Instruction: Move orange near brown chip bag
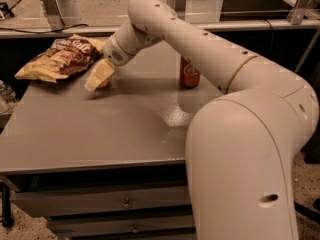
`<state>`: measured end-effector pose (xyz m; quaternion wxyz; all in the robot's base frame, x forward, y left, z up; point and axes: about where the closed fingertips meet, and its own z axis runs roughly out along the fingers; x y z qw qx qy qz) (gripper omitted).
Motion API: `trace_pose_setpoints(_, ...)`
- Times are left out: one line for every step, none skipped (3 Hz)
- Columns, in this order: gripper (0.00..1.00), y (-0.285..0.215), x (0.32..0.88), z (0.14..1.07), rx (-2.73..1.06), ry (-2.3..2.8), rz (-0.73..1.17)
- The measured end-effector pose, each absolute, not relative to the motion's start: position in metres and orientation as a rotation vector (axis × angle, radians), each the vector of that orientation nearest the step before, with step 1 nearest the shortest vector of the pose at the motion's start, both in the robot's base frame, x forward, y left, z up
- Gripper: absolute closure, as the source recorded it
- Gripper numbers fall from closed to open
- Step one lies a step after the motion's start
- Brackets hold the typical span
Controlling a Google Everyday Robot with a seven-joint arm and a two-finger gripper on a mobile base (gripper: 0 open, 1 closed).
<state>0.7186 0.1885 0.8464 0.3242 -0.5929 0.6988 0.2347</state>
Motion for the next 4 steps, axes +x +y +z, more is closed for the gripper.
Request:
trace_pose_setpoints(0.0,0.162,0.709,0.842,-1.556,1.843,0.609)
trace_pose_setpoints(0.0,0.158,0.699,0.84,-1.566,1.834,0.622)
trace_pose_setpoints(0.0,0.157,0.688,0.838,-1.576,1.822,0.641)
trace_pose_setpoints(0.0,0.161,0.676,0.842,-1.587,1.79,0.663)
